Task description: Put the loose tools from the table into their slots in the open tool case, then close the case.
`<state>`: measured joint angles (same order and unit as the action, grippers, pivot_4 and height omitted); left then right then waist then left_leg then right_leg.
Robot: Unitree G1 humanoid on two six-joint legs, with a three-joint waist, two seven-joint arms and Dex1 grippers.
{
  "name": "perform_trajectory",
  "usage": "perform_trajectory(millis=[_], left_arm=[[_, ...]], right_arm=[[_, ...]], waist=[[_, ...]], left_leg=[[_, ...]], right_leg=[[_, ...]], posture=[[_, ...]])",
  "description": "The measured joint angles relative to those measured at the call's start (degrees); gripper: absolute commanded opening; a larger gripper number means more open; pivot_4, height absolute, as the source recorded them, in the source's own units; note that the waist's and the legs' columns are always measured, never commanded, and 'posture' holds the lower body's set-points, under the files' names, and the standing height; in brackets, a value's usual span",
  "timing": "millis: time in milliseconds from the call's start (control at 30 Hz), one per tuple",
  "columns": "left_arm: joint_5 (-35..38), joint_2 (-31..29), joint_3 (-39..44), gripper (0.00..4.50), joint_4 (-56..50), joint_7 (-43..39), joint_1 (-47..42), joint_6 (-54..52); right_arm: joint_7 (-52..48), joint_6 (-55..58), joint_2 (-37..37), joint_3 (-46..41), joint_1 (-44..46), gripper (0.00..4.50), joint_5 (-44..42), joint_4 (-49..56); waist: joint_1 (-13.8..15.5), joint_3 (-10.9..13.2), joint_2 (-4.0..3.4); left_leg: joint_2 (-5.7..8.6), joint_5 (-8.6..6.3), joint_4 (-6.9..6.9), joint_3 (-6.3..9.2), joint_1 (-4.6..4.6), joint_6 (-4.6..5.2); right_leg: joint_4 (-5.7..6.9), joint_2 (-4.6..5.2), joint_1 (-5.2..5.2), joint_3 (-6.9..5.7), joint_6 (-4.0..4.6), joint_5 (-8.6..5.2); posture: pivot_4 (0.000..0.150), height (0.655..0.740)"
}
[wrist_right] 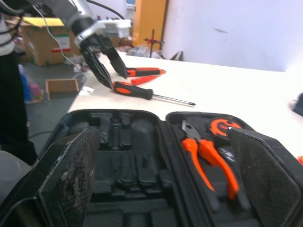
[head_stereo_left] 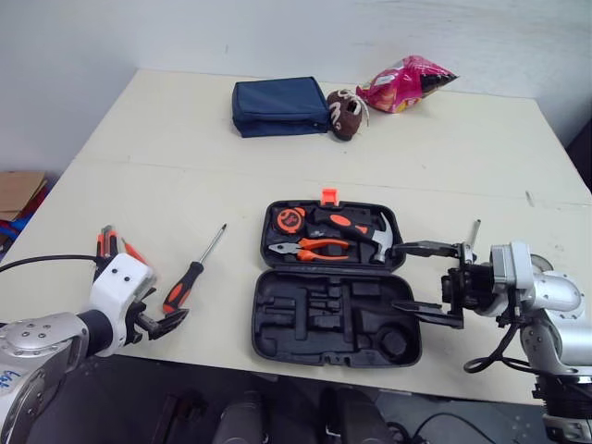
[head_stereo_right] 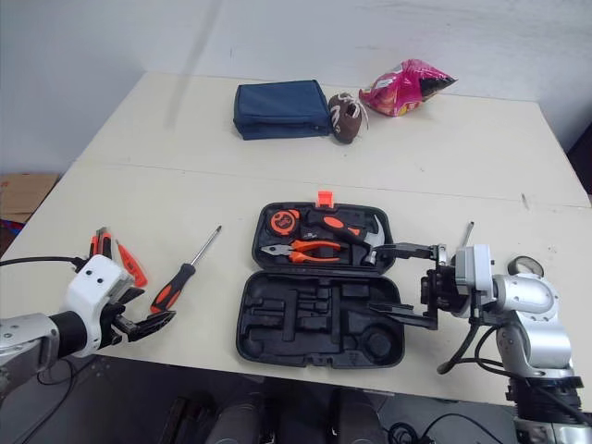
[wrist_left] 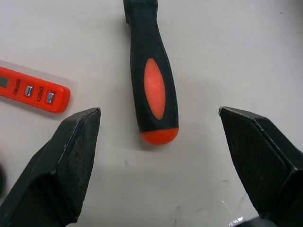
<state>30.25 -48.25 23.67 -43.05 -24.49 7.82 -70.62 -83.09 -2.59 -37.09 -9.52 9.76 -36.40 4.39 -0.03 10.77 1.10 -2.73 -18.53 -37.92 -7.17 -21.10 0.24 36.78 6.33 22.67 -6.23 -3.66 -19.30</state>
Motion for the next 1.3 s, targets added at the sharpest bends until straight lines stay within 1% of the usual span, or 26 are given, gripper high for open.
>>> perform_trajectory(millis=[133,267,367,433,533,567,633,667,700,733,800,900,1033,1100,1133,1200,1300], left_arm=[[-0.36,2.31,-4.02,4.05,0.8,3.28,-5.65,-3.19],[-0.37,2.82,-5.47,4.05,1.19,4.2,-8.7,-5.53],[-0.4,3.19,-9.06,4.05,2.8,5.15,-10.9,-9.7],[-0.59,5.62,-9.12,4.05,3.21,6.35,-13.44,-12.15],[-1.19,7.26,-8.88,3.25,3.28,7.54,-15.04,-15.14],[-1.34,7.32,-8.77,2.78,3.35,7.71,-15.16,-15.47],[-1.95,7.32,-8.46,2.05,3.56,7.88,-15.02,-15.42],[-2.36,7.3,-8.41,1.51,3.77,7.89,-14.93,-14.98],[-2.56,7.31,-8.39,1.09,3.97,7.86,-14.83,-14.59],[-2.63,7.28,-8.48,0.78,4.09,7.63,-14.75,-13.77],[-2.99,6.86,-8.5,0.8,4.77,7.02,-14.28,-11.82],[-3.51,4.73,-7.81,0.8,5.84,2.94,-14.1,-2.71],[-3.63,-1.02,-4.2,0.8,5.72,-9.25,-13.96,16.3],[-3.49,-5.95,-6.45,0.8,5.85,-19.17,-15.0,25.82],[-3.41,-7.33,-7.46,0.8,5.87,-21.69,-15.89,27.67],[-2.88,-10.17,-11.58,0.8,7.65,-28.12,-21.43,31.74],[-2.5,-11.61,-16.9,0.8,9.15,-33.6,-27.61,34.05]], right_arm=[[-0.05,-0.92,1.85,0.57,0.24,4.5,-0.23,0.86],[-0.09,-0.91,2.12,0.54,0.41,4.5,-1.41,1.75],[-0.18,-0.8,2.15,0.76,0.4,4.5,-1.79,2.48],[-0.17,-0.51,2.18,1.01,-0.14,4.5,-2.1,3.24],[-0.03,0.01,2.18,1.56,-0.56,4.5,-2.14,4.86],[-0.01,0.05,2.18,1.58,-0.71,4.5,-2.14,4.92],[0.07,0.05,2.17,1.58,-1.43,4.5,-2.11,4.95],[0.07,0.03,2.16,1.58,-1.76,4.5,-2.06,4.95],[0.07,0.02,2.16,1.58,-1.95,4.5,-2.03,4.95],[0.09,-0.02,2.1,1.58,-2.01,4.5,-1.98,4.95],[0.23,-0.07,1.85,1.44,-2.2,4.5,-1.88,4.95],[0.94,-0.12,1.11,0.44,-2.23,4.5,-1.34,4.91],[1.44,-0.1,-0.47,-0.49,-1.89,4.5,-1.28,4.49],[1.51,-0.12,-1.03,-0.53,-1.74,4.5,-0.85,3.85],[1.5,-0.2,-1.32,-0.54,-1.63,4.5,-0.55,3.5],[1.05,-2.03,-2.69,-0.68,-0.6,4.5,1.26,0.83],[1.86,-4.05,-3.12,-2.35,1.97,4.5,2.77,-2.75]], waist=[[0.04,0.0,0.01],[-0.21,0.0,0.0],[-0.04,0.0,0.0],[0.01,-0.01,-0.01],[0.13,-0.02,-0.02],[0.13,-0.02,-0.02],[0.11,-0.02,-0.02],[0.11,-0.02,-0.02],[0.11,-0.02,-0.02],[0.1,-0.02,-0.02],[0.1,-0.02,-0.02],[0.12,0.02,0.04],[-0.01,0.0,0.02],[-0.04,0.01,0.02],[-0.04,0.01,0.02],[0.06,0.01,0.01],[0.01,0.01,0.01]], left_leg=[[0.01,0.01,-0.02,0.02,0.01,0.0],[0.0,0.01,-0.02,0.01,0.02,-0.01],[0.02,0.03,-0.04,0.02,0.03,0.0],[0.02,0.03,-0.05,0.02,0.05,0.0],[0.02,0.03,-0.06,0.04,0.07,-0.01],[0.03,0.03,-0.06,0.04,0.07,-0.01],[0.03,0.03,-0.06,0.04,0.06,-0.01],[0.03,0.03,-0.06,0.04,0.05,0.0],[0.03,0.03,-0.06,0.03,0.06,0.0],[0.03,0.03,-0.07,0.03,0.06,0.0],[0.03,0.03,-0.08,0.04,0.06,-0.01],[0.01,0.04,-0.1,0.08,-0.01,-0.02],[0.02,0.04,-0.08,0.04,-0.01,-0.02],[0.03,0.04,-0.09,0.01,-0.02,-0.02],[0.02,0.04,-0.1,0.01,-0.03,-0.02],[0.05,0.06,-0.14,0.0,-0.02,0.01],[0.05,0.06,-0.13,-0.01,-0.01,0.02]], right_leg=[[0.05,0.0,-0.03,-0.04,0.0,0.0],[0.06,-0.02,-0.02,-0.04,0.0,0.0],[0.08,-0.02,-0.03,-0.04,0.0,0.0],[0.1,-0.01,-0.07,-0.04,0.0,0.0],[0.1,-0.01,-0.09,-0.05,-0.01,0.0],[0.1,-0.01,-0.09,-0.06,-0.01,0.0],[0.07,-0.01,-0.09,-0.05,0.0,0.0],[0.06,-0.01,-0.09,-0.05,0.0,0.0],[0.06,-0.01,-0.09,-0.05,-0.01,0.0],[0.06,-0.01,-0.09,-0.05,0.0,0.0],[0.08,-0.01,-0.09,-0.05,0.0,0.0],[0.06,-0.01,-0.06,-0.11,0.0,0.0],[-0.04,-0.01,-0.07,-0.1,0.0,0.0],[-0.03,-0.02,-0.06,-0.11,0.0,0.0],[-0.02,-0.02,-0.06,-0.11,0.0,0.0],[0.02,-0.02,-0.07,-0.11,-0.01,0.0],[0.02,-0.06,-0.08,-0.1,-0.01,0.01]], posture=[[0.15,0.74],[0.15,0.74],[0.15,0.74],[0.15,0.74],[0.15,0.74],[0.15,0.74],[0.15,0.74],[0.15,0.74],[0.15,0.74],[0.15,0.74],[0.15,0.74],[0.15,0.74],[0.15,0.74],[0.15,0.74],[0.15,0.74],[0.15,0.74],[0.15,0.74]])
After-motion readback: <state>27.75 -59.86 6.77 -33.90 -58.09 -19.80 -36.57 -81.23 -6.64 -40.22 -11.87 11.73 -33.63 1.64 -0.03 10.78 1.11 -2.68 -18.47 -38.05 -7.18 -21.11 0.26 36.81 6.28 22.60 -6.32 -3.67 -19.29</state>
